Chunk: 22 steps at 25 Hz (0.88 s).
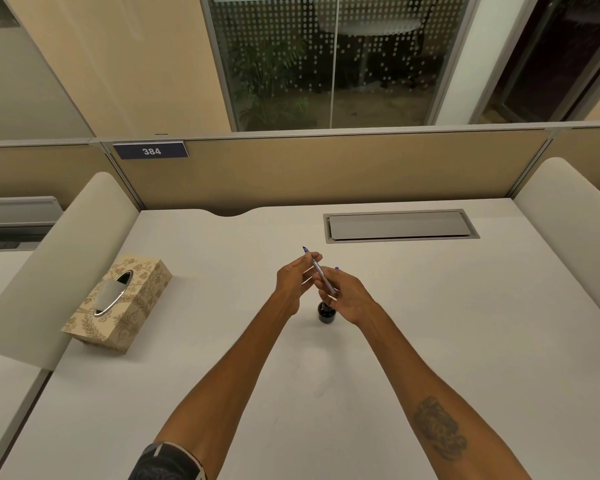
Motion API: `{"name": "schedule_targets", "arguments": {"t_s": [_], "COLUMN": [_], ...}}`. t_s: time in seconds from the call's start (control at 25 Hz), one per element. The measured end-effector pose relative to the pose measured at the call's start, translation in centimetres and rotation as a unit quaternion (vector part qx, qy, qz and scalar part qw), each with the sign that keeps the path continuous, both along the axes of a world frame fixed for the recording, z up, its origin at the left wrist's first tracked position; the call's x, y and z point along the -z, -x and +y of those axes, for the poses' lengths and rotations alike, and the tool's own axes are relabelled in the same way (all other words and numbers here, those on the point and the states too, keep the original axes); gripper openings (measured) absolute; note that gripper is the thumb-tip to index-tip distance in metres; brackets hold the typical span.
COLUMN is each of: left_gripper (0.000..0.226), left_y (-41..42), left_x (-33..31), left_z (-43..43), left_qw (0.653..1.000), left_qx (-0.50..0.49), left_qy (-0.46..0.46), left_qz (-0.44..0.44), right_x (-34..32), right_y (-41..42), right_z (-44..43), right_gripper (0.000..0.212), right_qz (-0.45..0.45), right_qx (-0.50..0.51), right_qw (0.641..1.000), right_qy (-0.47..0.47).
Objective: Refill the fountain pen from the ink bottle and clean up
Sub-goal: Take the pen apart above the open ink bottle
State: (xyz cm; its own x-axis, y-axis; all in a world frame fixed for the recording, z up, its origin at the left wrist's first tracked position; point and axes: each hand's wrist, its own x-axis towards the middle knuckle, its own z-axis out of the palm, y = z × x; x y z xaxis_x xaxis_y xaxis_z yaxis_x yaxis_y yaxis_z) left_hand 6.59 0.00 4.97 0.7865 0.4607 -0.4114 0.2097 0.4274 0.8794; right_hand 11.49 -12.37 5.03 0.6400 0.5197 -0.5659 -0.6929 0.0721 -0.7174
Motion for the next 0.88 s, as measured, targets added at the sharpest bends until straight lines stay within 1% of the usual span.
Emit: {"name": "schedule_targets", "arguments": {"t_s": [0.12, 0.28, 0.44, 0.52, 0.68, 0.8, 0.88], "left_gripper": [0.029, 0.030, 0.030, 0.032, 0.032, 0.032, 0.032], "left_y": [-0.08, -0.12, -0.09, -0.13, -0.15, -0.20, -0.23], "left_x": [-0.05, -0.11, 0.12, 0.14, 0.18, 0.26, 0.34], "left_z": [-0.06, -0.16, -0.15, -0.16, -0.08, 0.03, -0.04], "left_qw": [1.000, 1.000, 1.000, 1.000, 1.000, 1.000, 1.000], "left_qx": [0.002, 0.003, 0.003, 0.002, 0.002, -0.001, -0.004], "left_qy": [-0.007, -0.001, 0.005, 0.003, 0.001, 0.004, 0.008], "left_qz": [0.006, 0.006, 0.006, 0.006, 0.006, 0.002, 0.004], "right_x": [0.04, -0.11, 0.02, 0.08, -0.08, -0.19, -0.23], "right_y": [-0.15, -0.35, -0.44, -0.51, -0.47, -0.49, -0.49], "right_z": [-0.02, -0.18, -0.07, -0.06, -0.17, -0.27, -0.34], "right_gripper": [0.029, 0.024, 0.026, 0.020, 0.026, 0.018, 0.021], "right_qz": [-0.024, -0.044, -0.026, -0.036, -0.035, -0.050, -0.050], "right_qx": [-0.025, -0.040, -0.039, -0.046, -0.046, -0.049, -0.039], "right_qw": [0.999, 0.998, 0.999, 0.998, 0.998, 0.997, 0.997], "right_qy": [0.008, 0.018, 0.028, 0.034, 0.036, 0.042, 0.044]}}
